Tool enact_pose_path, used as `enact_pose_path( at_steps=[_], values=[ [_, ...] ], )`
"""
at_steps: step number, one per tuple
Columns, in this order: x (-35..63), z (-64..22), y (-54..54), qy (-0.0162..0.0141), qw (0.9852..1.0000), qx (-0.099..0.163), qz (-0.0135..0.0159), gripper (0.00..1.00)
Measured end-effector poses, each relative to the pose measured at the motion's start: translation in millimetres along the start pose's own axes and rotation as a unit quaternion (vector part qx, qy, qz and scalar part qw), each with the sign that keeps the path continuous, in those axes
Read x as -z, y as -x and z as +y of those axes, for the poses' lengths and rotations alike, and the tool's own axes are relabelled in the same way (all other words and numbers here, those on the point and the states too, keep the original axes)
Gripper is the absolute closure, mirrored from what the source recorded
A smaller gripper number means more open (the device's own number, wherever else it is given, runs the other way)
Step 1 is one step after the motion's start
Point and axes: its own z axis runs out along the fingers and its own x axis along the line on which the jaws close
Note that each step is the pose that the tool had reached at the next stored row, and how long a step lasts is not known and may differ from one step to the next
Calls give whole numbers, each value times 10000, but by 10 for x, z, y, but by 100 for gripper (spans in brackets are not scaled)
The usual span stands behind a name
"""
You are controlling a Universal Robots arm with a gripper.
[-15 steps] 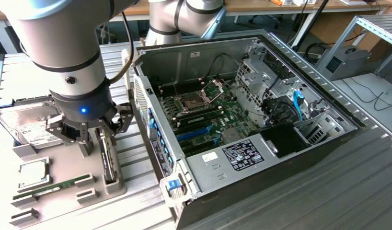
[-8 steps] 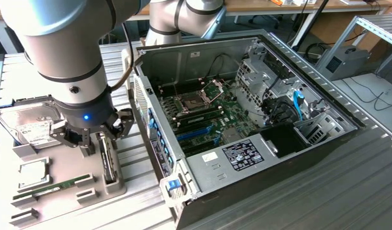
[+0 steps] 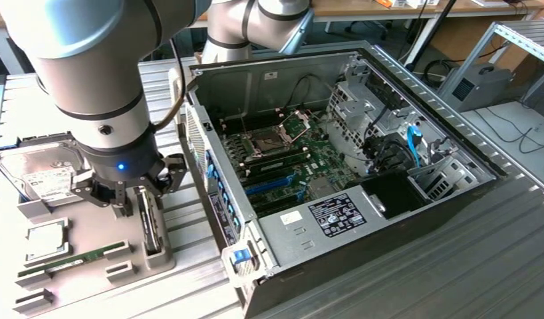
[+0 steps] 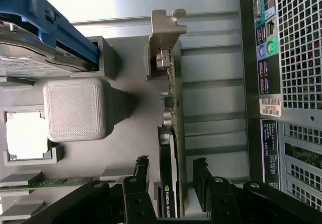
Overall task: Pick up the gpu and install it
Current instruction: 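Pick up the gpu and move the gpu toward the slot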
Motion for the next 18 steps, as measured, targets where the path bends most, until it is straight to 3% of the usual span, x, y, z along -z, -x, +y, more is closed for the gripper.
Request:
enact_pose_path(
  at_steps=[7,18],
  values=[
    [-86,-3,-2,0,10000,0,1,52],
    [-119,3,-41,-1,10000,-4,2,52]
  ],
)
